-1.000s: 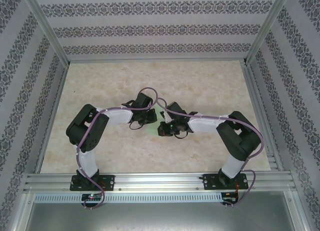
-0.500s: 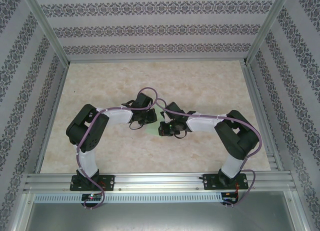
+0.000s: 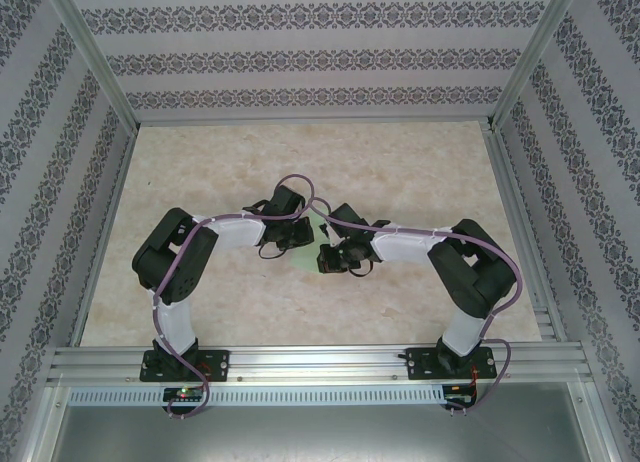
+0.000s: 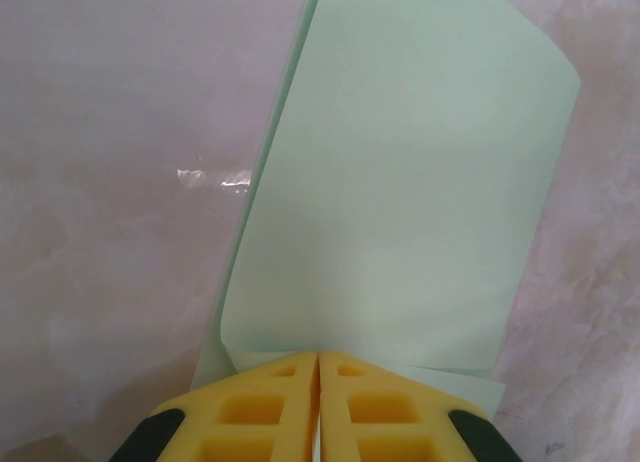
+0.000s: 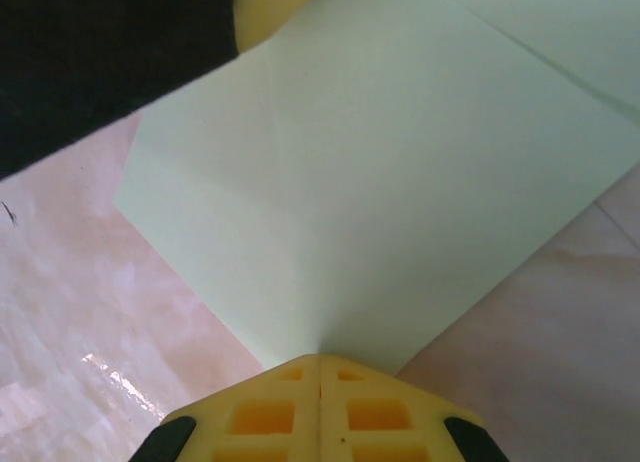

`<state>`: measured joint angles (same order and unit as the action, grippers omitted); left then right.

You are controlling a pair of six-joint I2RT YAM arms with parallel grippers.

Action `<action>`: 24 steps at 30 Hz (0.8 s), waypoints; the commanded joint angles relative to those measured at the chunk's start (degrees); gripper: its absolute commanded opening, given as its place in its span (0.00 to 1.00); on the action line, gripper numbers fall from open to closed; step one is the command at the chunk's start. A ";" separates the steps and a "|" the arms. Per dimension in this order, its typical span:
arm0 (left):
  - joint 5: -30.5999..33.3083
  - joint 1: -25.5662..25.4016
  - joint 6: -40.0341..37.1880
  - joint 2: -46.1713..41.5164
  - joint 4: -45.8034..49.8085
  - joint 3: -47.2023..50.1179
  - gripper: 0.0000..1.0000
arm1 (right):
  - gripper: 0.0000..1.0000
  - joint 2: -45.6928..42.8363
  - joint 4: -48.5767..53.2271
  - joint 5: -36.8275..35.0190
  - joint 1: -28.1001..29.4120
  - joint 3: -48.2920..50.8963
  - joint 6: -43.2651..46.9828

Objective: Fold a paper plane with a square sheet of paper (pick it up from the middle)

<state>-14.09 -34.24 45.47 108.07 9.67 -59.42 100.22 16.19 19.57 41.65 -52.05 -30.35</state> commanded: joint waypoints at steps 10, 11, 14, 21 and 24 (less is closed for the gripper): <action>0.91 -0.04 0.86 4.48 4.48 2.26 0.07 | 0.04 2.19 -3.78 -1.28 1.51 -3.00 -3.71; 0.99 -0.06 0.93 4.51 4.48 2.27 0.07 | 0.04 2.46 -3.36 -1.29 1.56 -3.14 -3.59; 1.05 -0.01 1.02 4.44 4.41 2.34 0.07 | 0.04 3.00 -1.68 -1.73 1.51 -3.29 -2.66; 1.19 0.05 1.33 4.60 4.48 2.55 0.07 | 0.04 3.50 2.36 -1.65 1.13 -2.43 0.15; 1.29 0.04 1.32 4.76 4.57 2.52 0.07 | 0.04 3.14 3.30 -1.35 0.85 -1.68 1.12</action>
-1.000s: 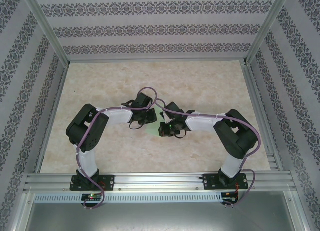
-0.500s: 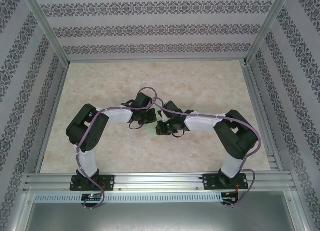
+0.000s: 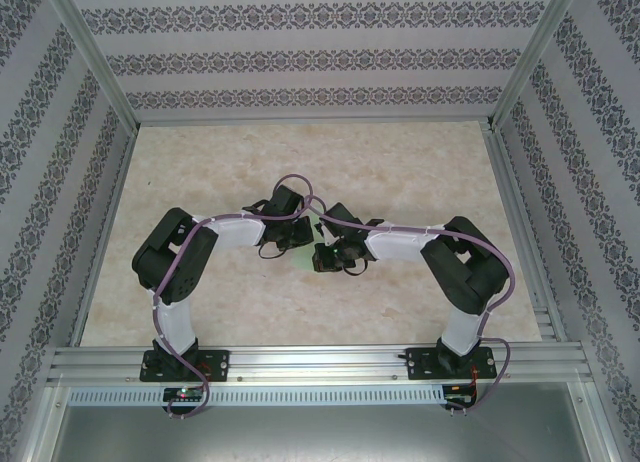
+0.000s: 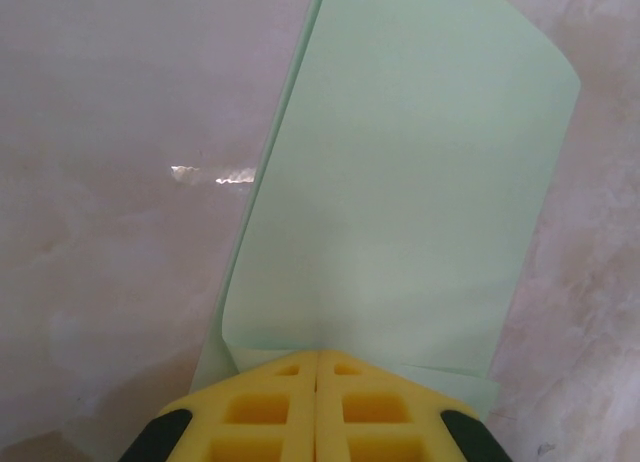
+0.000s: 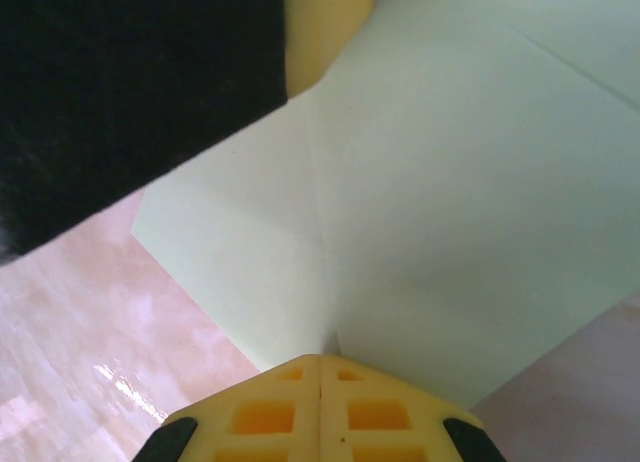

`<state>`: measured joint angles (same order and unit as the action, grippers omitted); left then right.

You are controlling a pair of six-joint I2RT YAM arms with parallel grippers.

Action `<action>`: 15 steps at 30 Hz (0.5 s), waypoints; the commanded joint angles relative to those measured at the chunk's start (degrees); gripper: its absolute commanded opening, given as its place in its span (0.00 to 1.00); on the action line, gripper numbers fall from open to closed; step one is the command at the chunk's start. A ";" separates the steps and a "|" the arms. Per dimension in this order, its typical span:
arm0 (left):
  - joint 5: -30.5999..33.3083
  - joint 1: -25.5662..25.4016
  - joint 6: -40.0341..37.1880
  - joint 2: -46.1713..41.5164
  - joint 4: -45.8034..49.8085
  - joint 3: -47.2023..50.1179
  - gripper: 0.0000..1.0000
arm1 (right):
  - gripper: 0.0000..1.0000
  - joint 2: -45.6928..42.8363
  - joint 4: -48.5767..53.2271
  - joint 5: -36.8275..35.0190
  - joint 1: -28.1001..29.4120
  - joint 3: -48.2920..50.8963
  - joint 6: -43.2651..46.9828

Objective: Fold a paper plane with a square sheet of paper (pick it up from the middle)

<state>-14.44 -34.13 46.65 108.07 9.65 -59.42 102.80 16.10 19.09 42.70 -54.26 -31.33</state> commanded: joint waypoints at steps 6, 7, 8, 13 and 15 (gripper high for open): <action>1.85 0.09 0.11 4.67 4.68 2.71 0.07 | 0.04 -0.67 3.75 1.32 -0.38 3.21 3.96; 1.86 0.11 0.15 4.63 4.68 2.79 0.07 | 0.04 -1.02 3.77 1.71 -0.38 3.96 4.15; 1.75 0.06 0.15 4.67 4.68 2.73 0.07 | 0.04 -1.45 3.73 1.97 -0.41 4.73 4.51; 1.44 0.11 0.10 4.61 4.43 2.74 0.07 | 0.04 -4.70 3.25 2.80 -1.08 8.26 5.84; 1.29 0.09 0.04 4.60 4.42 2.73 0.07 | 0.04 -5.97 3.03 2.81 -1.61 8.32 6.00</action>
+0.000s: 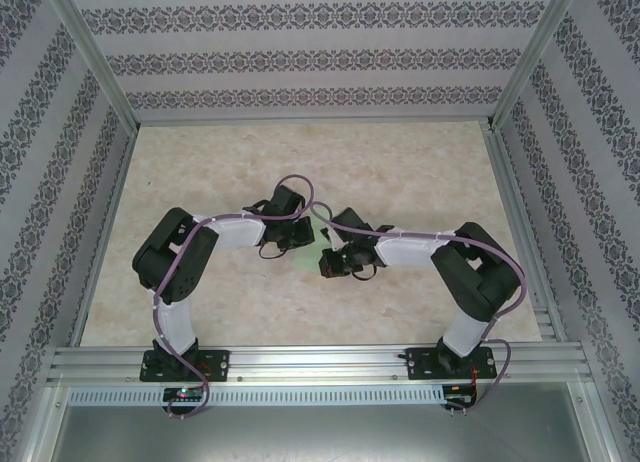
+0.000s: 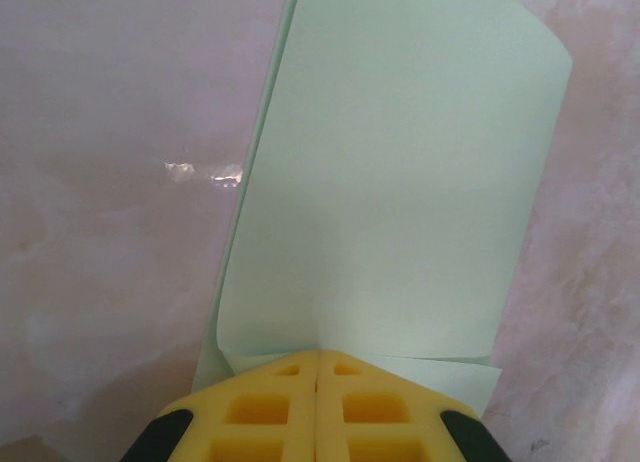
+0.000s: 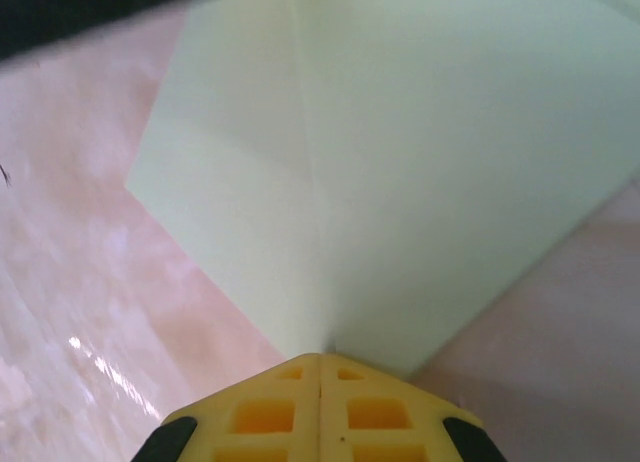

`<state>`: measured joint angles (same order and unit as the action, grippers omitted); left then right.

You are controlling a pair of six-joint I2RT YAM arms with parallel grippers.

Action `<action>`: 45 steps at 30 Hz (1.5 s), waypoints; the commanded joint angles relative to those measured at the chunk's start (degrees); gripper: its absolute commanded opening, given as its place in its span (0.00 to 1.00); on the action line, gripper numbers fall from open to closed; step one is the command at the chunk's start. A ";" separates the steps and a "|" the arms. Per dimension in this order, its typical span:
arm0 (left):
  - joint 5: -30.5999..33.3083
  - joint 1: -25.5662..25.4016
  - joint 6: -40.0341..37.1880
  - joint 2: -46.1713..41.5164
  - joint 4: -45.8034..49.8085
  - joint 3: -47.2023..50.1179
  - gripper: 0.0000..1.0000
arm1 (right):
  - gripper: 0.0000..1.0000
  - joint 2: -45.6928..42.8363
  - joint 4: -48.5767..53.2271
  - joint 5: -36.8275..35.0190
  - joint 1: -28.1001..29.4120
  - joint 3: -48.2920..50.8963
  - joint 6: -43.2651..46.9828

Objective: Fold a paper plane with a square sheet of paper (pick it up from the middle)

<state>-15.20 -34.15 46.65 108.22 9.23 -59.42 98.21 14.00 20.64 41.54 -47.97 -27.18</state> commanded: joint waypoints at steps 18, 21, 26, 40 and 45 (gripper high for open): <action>-0.66 0.13 -0.38 4.02 3.91 2.04 0.07 | 0.04 1.33 -2.20 -0.93 -1.36 -2.74 -5.38; -0.99 0.08 -0.73 3.68 3.90 2.00 0.07 | 0.04 1.89 -1.34 -1.60 -1.56 -2.01 -5.24; -4.79 0.00 -2.19 1.39 0.05 2.41 0.09 | 0.04 2.32 -0.29 -1.76 -2.15 0.01 -4.95; -9.42 -1.94 1.83 -7.92 -11.60 10.22 0.08 | 0.00 4.33 -0.35 -1.27 -2.42 0.45 -6.51; -0.72 -1.80 -2.36 -11.72 -4.87 8.33 0.13 | 0.00 4.18 -0.36 -1.04 -2.48 0.71 -6.37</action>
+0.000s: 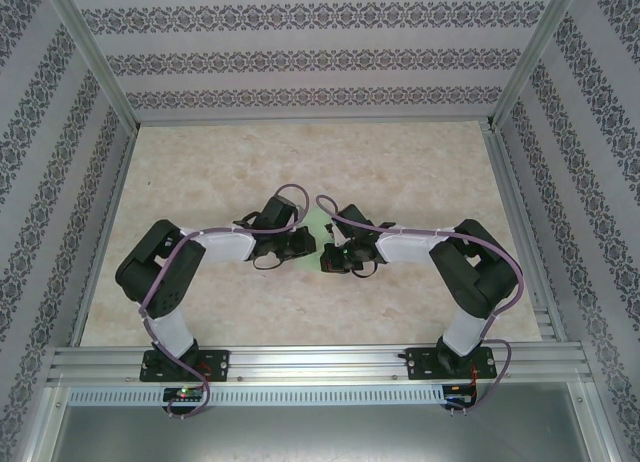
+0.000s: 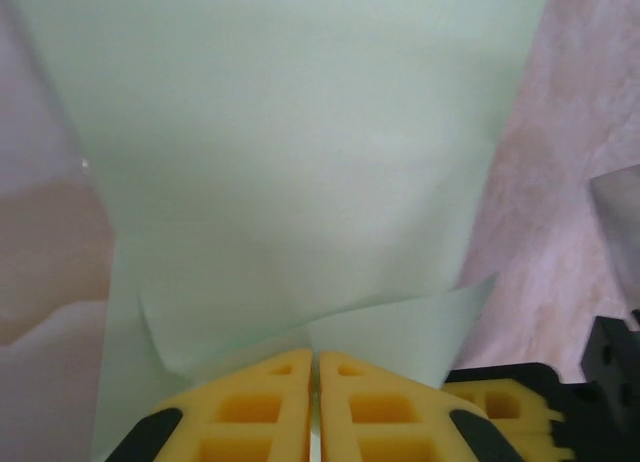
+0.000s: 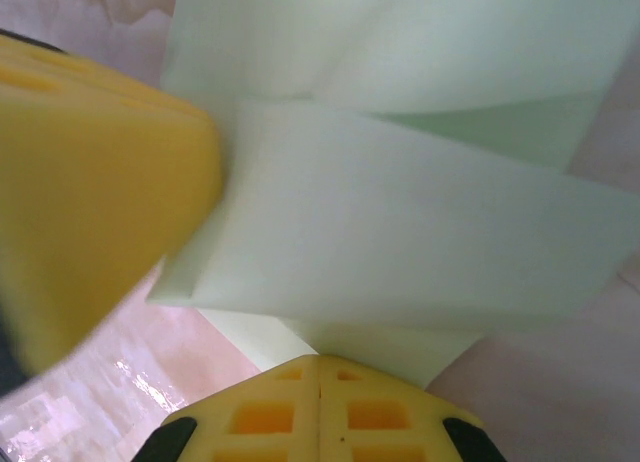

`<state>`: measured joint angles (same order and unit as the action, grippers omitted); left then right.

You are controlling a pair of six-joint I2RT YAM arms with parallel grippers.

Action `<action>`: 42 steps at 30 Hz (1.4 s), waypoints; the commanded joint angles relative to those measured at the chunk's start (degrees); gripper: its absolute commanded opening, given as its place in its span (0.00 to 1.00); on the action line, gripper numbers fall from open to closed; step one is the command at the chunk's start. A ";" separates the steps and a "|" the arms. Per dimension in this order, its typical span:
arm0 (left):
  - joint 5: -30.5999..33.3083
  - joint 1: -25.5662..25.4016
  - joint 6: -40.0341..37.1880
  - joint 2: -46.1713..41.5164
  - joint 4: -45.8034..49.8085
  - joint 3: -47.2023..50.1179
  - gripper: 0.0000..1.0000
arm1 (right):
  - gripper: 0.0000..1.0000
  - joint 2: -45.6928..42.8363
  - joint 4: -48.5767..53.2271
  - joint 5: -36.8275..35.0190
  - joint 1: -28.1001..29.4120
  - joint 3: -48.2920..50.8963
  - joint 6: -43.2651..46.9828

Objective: Fold a paper plane with a square sheet of paper (pick it up from the middle)

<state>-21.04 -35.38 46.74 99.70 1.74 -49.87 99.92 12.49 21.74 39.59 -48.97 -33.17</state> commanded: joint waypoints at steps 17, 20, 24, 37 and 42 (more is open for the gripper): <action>-2.95 -2.59 0.94 -0.27 -5.53 1.96 0.05 | 0.00 2.49 0.77 -1.41 -0.61 2.11 -0.95; -5.22 -2.60 1.48 1.53 -7.23 1.97 0.03 | 0.00 2.39 0.55 -1.23 -0.74 2.26 -1.11; -6.53 -2.59 2.25 3.22 -8.55 1.62 0.03 | 0.00 2.47 0.52 -1.02 -0.74 2.33 -1.24; 1.26 -2.12 0.39 6.44 -0.46 -0.83 0.03 | 0.00 2.58 3.93 -1.52 -1.08 3.76 -0.02; 4.01 -0.87 -1.84 6.16 3.06 -2.48 0.03 | 0.00 2.12 4.34 -1.04 -1.44 5.30 0.17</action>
<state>-22.44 -37.23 47.53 104.66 -0.03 -50.96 99.74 10.46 24.10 38.48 -47.20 -34.39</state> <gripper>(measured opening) 0.053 0.047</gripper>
